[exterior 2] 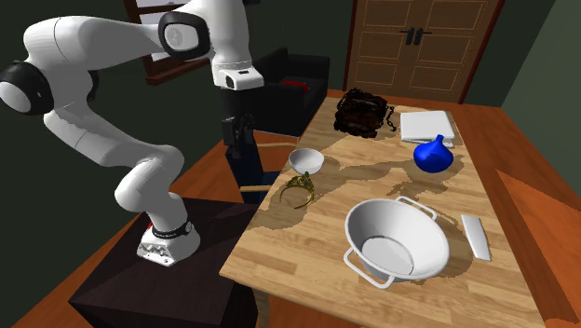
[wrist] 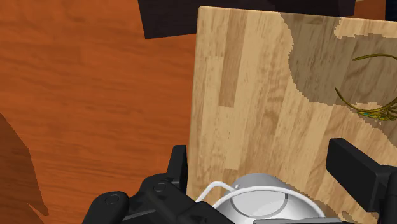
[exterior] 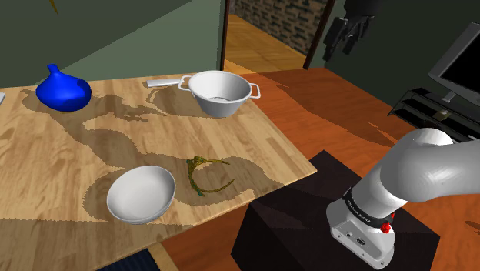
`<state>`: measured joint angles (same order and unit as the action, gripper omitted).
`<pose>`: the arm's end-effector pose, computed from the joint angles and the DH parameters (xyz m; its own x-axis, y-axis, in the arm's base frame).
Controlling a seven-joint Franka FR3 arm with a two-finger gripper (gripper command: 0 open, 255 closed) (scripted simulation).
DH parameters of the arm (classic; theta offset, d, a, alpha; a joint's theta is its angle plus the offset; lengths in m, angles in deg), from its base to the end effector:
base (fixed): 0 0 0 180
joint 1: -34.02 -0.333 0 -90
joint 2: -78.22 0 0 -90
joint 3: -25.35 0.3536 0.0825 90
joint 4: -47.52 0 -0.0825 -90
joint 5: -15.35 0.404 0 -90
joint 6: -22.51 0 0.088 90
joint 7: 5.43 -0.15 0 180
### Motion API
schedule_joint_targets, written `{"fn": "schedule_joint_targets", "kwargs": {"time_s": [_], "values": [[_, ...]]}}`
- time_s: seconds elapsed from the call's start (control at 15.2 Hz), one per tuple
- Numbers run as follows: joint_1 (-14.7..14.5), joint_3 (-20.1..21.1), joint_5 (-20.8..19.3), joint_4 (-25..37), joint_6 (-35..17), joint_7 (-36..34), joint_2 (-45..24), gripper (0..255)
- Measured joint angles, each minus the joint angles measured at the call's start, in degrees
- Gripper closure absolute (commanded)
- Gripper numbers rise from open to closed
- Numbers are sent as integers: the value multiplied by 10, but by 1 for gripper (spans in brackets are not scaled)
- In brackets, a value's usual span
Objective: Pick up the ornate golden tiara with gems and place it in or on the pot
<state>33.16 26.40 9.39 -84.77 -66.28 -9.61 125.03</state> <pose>0.2916 -0.0041 0.6056 0.9967 -0.0464 0.0662 -0.0536 -0.9922 0.1123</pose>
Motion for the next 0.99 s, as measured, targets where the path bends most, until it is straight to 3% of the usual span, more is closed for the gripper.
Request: {"fn": "schedule_joint_targets", "kwargs": {"time_s": [0.53,0.99], "values": [[-20,52,37,-66,-68,-62,-10,0],[-44,124,80,-111,-174,-141,-77,0]]}}
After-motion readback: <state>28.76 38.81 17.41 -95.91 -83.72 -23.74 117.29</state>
